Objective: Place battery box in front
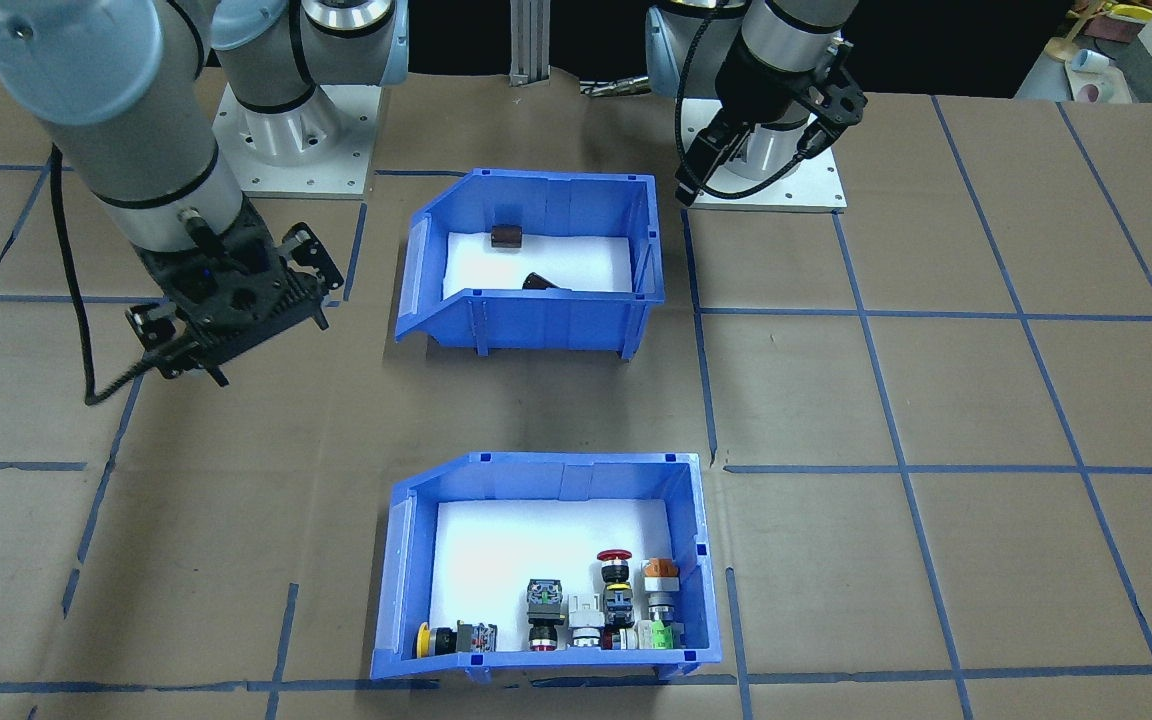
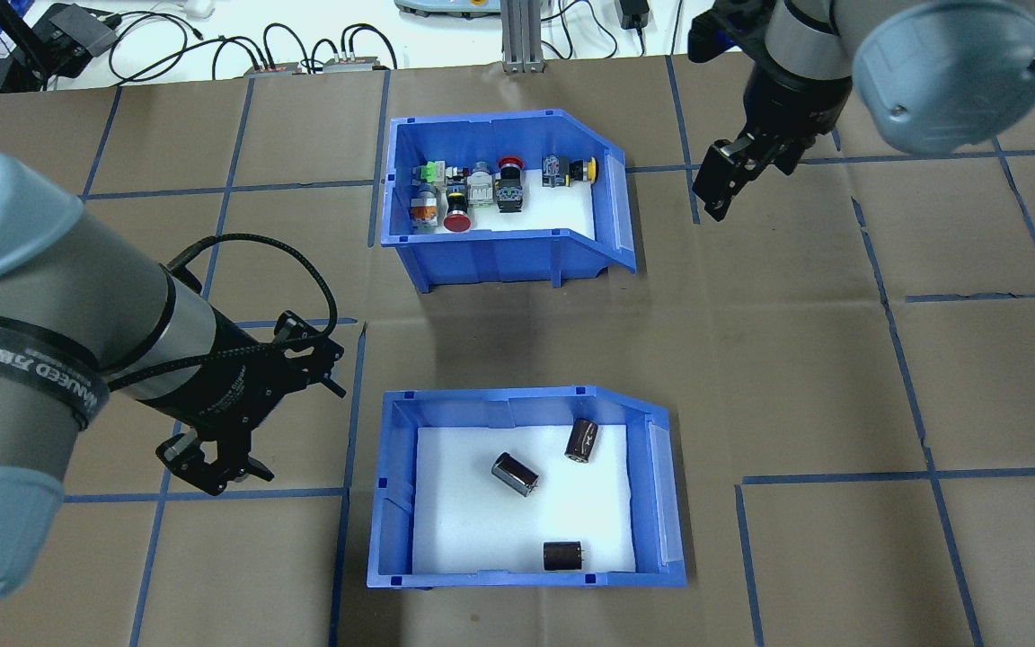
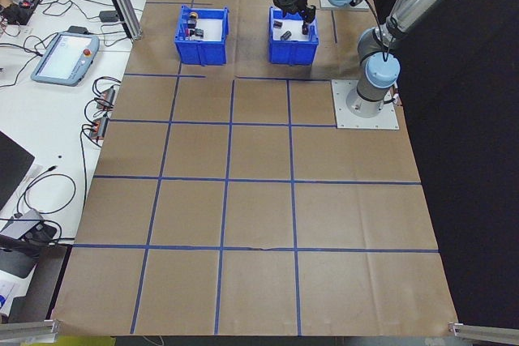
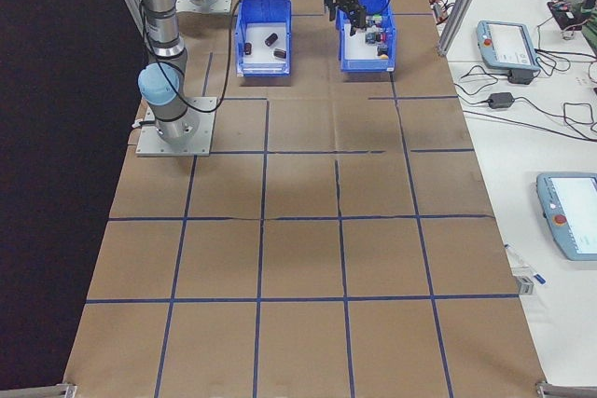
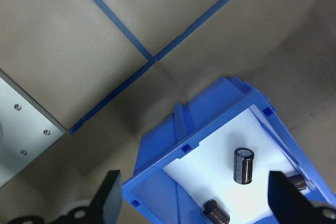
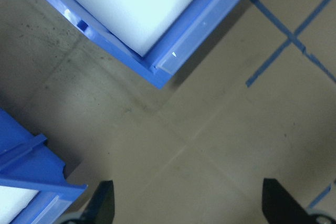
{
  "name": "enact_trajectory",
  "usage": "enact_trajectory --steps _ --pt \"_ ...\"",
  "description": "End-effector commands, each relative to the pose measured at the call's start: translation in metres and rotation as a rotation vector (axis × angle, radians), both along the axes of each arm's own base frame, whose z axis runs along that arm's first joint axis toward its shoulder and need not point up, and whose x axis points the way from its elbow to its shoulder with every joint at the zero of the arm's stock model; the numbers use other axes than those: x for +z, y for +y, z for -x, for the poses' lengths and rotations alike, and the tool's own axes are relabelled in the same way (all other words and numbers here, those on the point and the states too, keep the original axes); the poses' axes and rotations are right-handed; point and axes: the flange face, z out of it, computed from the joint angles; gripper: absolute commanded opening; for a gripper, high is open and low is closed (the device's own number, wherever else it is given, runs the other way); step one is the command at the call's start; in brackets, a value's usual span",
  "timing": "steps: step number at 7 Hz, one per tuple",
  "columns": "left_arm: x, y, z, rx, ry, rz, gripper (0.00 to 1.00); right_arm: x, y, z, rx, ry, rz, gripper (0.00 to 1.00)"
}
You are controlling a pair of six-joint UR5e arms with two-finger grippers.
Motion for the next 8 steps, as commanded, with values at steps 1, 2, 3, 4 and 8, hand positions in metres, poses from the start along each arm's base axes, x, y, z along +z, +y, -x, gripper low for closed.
enact_trajectory --steps 1,2,3,4,8 --pt "-0.033 0.045 0.047 0.188 -0.017 -0.043 0.96 -0.024 -0.054 -0.096 0.211 0.008 0.018 1.0" --pt "-0.055 0.06 0.055 0.356 -0.033 -0.09 0.97 -0.027 -0.067 -0.143 0.268 0.007 0.039 1.0" --pt "-0.066 0.07 0.07 0.402 -0.008 -0.05 0.97 -0.039 -0.072 -0.188 0.344 0.006 0.049 1.0" --pt "-0.079 0.085 0.082 0.494 0.039 -0.002 0.97 -0.046 -0.066 -0.214 0.444 0.007 0.048 1.0" --pt "-0.116 0.115 0.089 0.581 0.033 -0.04 0.97 -0.091 -0.026 -0.238 0.703 0.025 -0.053 1.0"
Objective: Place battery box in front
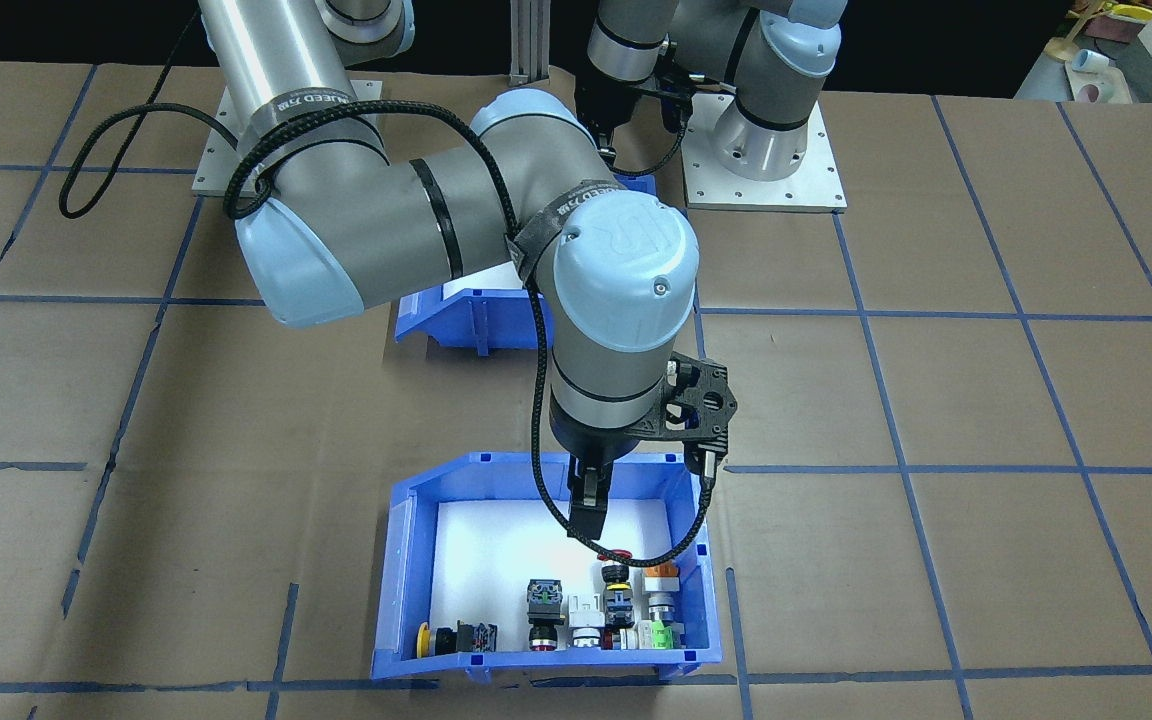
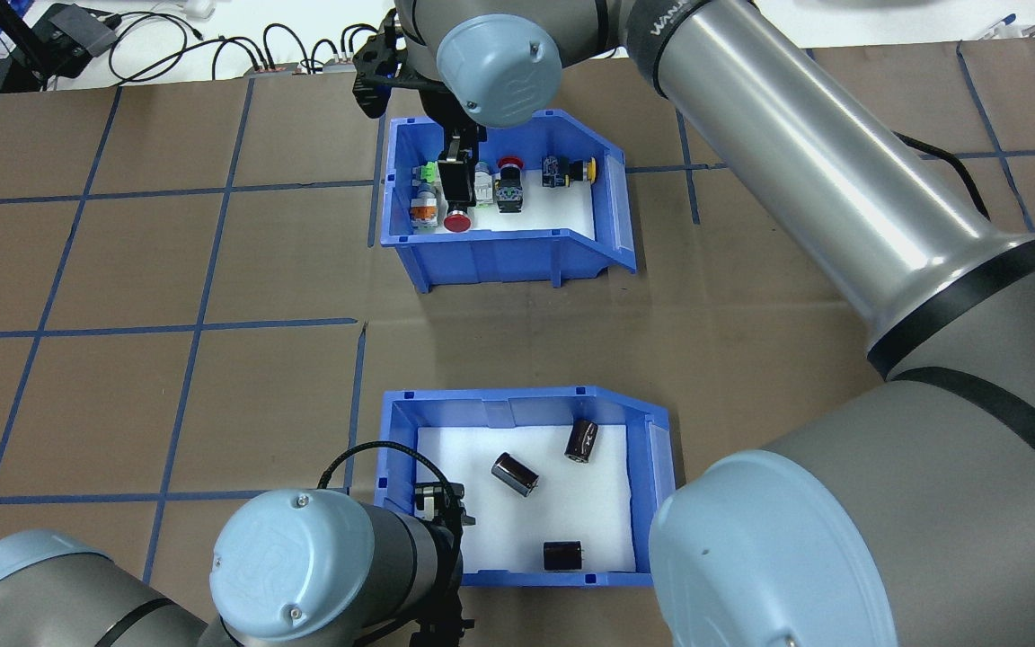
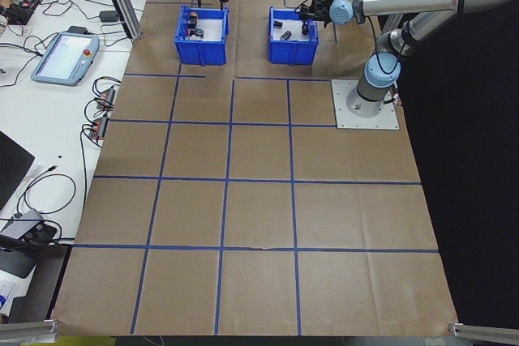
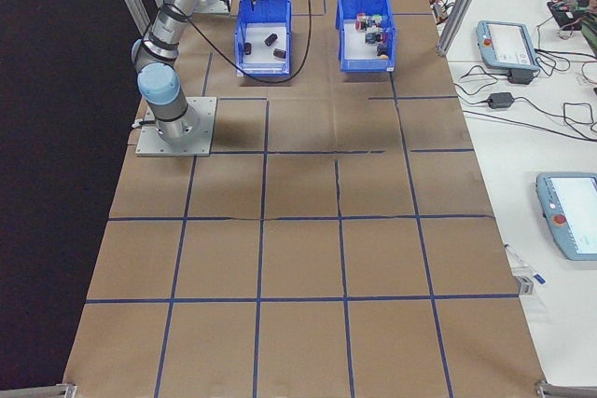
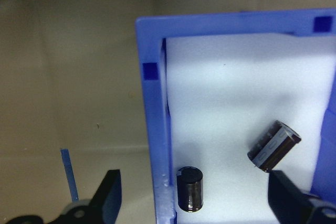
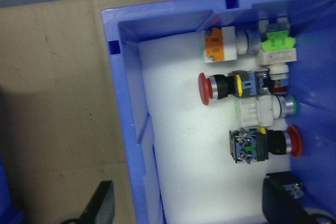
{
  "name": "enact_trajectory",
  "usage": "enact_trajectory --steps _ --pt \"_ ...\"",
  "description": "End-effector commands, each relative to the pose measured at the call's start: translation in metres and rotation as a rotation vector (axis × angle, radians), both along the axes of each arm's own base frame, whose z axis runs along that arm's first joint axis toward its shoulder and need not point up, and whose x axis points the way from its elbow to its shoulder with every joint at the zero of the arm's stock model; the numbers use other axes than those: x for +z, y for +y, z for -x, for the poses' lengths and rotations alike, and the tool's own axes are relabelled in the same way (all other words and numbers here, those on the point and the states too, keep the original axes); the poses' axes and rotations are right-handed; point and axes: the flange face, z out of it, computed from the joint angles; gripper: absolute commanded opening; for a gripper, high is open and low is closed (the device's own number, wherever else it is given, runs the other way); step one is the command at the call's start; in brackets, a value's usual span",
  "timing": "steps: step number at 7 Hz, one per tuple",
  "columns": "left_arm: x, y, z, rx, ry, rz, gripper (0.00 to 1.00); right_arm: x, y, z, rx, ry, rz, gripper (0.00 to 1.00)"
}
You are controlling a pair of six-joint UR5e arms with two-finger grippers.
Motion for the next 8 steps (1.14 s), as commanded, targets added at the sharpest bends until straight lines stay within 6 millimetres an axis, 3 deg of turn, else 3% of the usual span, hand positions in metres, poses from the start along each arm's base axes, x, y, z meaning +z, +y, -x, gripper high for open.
enact_trajectory --steps 1,5,7,8 --pt "-0.005 0.001 0.001 0.015 0.006 0.009 0.97 -0.032 0.022 0.005 0.028 0.031 -0.07 0.99" --pt "-0.03 -0.008 0.015 -0.017 -0.012 -0.017 0.97 -0.091 0.051 -0.009 0.058 0.061 -0.13 1.0" --pt "-0.043 -0.014 0.023 -0.029 -0.016 -0.013 0.97 -0.104 0.047 -0.011 0.058 0.012 -0.027 0.99" --pt "-0.045 -0.013 0.024 -0.027 -0.018 -0.018 0.97 -0.104 0.046 -0.009 0.055 0.01 -0.017 0.81"
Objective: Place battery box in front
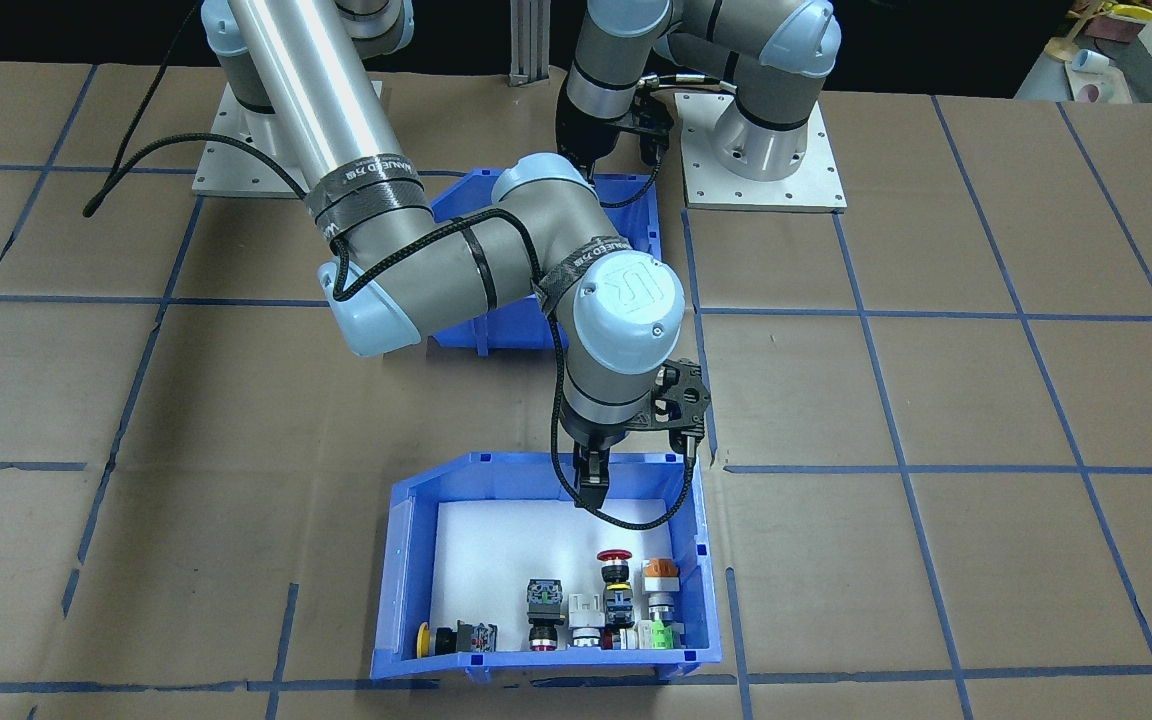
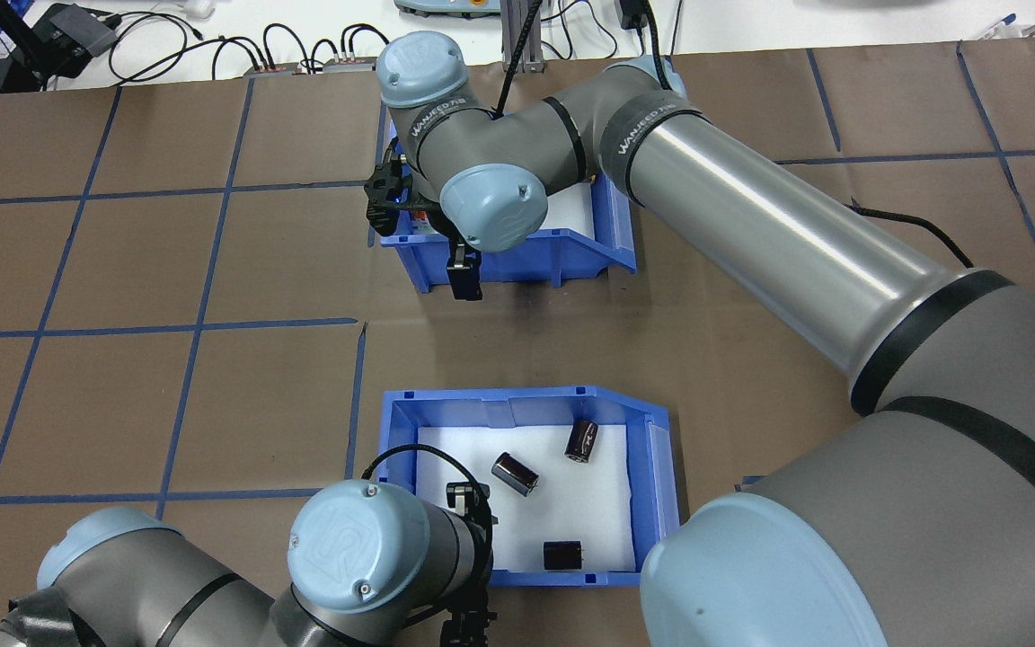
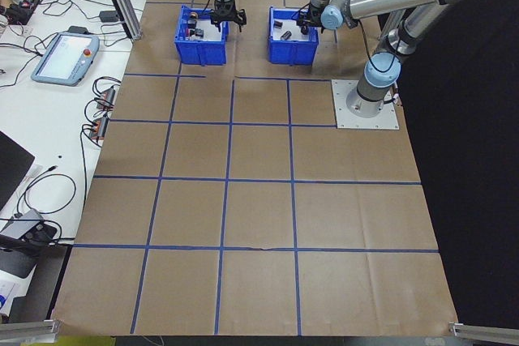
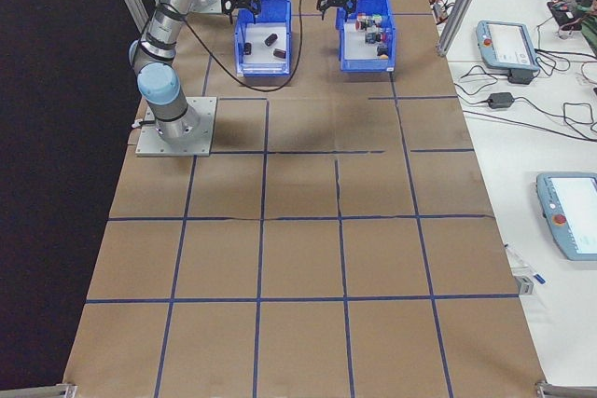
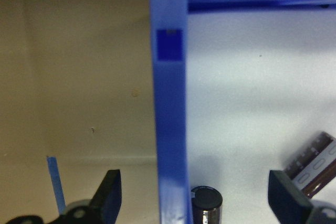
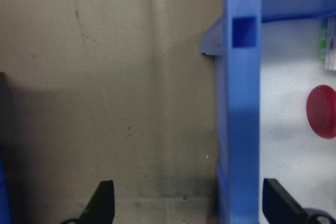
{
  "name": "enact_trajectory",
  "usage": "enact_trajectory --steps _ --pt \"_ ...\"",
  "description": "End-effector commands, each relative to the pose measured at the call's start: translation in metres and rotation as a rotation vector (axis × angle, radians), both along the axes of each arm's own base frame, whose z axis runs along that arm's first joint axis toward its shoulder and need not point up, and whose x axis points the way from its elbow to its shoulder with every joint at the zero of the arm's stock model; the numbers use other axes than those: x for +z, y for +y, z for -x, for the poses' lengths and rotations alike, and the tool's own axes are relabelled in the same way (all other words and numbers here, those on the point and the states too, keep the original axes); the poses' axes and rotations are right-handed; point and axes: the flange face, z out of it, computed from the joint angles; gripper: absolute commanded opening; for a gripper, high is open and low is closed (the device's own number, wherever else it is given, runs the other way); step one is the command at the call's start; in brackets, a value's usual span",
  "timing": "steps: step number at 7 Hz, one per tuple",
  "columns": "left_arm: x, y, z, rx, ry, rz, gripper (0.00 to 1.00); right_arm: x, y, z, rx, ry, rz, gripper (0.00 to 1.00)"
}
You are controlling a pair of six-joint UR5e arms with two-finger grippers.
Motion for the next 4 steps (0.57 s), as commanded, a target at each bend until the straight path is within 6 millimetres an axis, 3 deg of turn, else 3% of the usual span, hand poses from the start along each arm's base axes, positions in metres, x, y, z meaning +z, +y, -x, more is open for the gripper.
enact_trajectory --steps 1,2,3,4 --pt "-0.003 -0.001 0.002 0.001 0.0 0.0 0.88 -0.001 0.0 0.002 0.0 -0.001 0.033 0.64" --pt "-0.004 -0.001 0.002 -0.005 0.0 0.0 0.67 0.005 -0.001 0.005 0.004 0.026 0.054 0.45" --pt "-0.004 -0.001 0.002 -0.008 -0.006 0.0 0.22 0.007 -0.002 0.005 0.027 0.037 0.061 0.26" --pt "-0.005 0.0 0.001 -0.004 -0.008 -0.004 0.05 0.019 -0.001 0.006 0.03 0.031 0.078 0.08"
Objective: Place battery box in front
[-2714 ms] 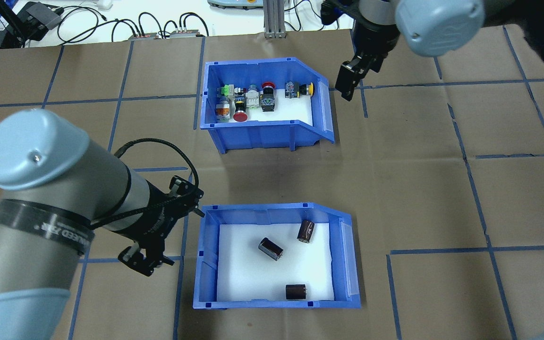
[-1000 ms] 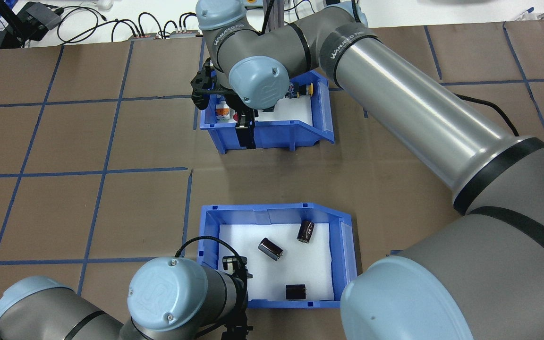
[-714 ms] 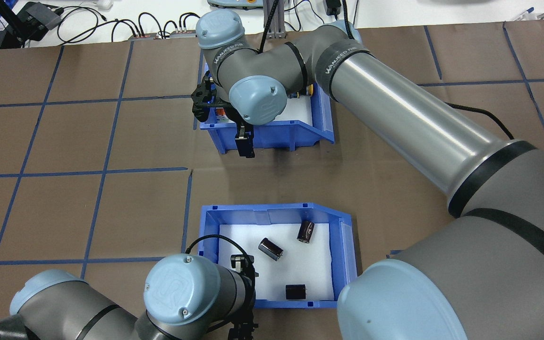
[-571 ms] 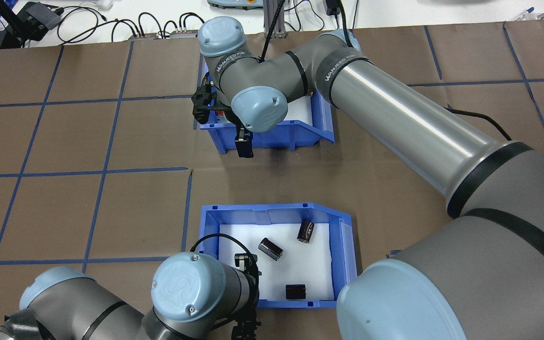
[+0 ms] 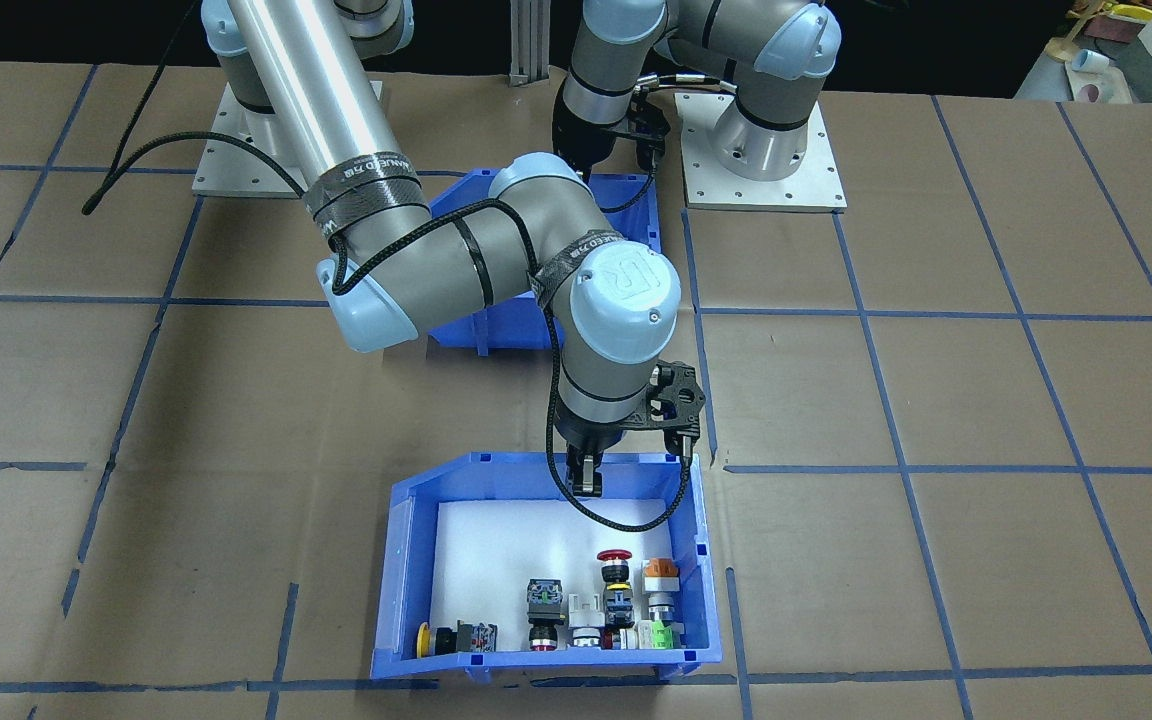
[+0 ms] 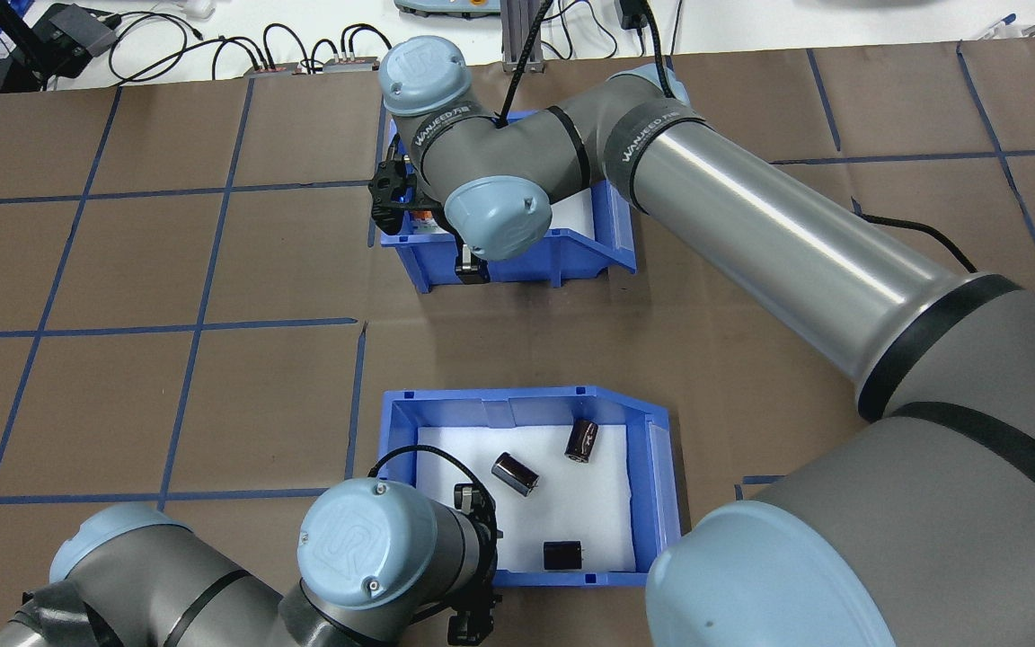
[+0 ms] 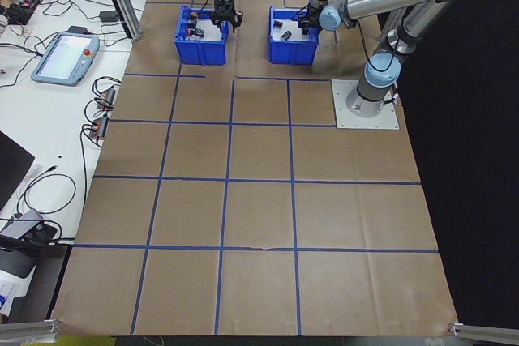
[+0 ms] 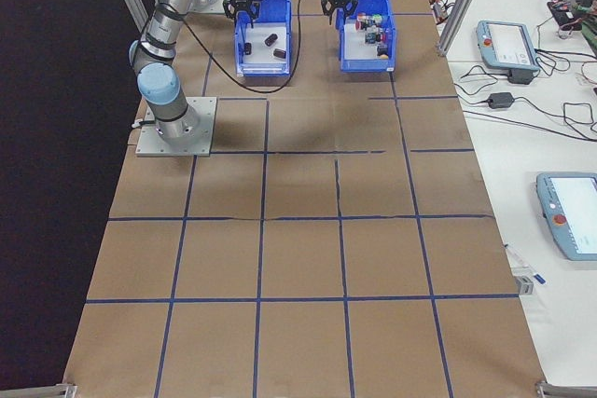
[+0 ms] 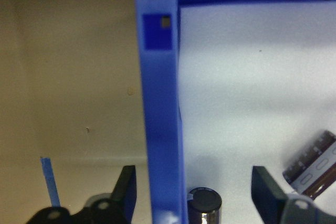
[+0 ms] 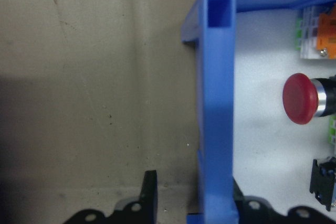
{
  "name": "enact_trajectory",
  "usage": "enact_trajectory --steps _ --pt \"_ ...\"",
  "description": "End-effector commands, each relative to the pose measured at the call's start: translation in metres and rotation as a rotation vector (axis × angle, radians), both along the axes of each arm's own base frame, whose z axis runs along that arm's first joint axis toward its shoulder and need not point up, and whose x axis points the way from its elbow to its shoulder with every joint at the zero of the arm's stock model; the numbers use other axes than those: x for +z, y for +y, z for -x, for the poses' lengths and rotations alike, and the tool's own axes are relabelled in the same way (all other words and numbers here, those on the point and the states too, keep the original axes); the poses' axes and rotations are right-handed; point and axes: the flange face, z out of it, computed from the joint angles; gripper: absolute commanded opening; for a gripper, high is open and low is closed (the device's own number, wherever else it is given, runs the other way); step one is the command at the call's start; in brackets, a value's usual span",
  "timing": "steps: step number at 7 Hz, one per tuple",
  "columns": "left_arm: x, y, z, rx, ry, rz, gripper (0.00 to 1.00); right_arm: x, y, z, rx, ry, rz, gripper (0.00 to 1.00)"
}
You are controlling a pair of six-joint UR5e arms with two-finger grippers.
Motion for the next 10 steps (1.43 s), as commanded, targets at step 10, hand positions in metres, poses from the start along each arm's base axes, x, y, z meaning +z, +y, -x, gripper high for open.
enact_trajectory --steps 10 --pt "0.058 -0.163 -0.125 0.038 -0.068 0.156 0.0 0.111 -0.052 0.293 -0.005 0.054 0.089 0.04"
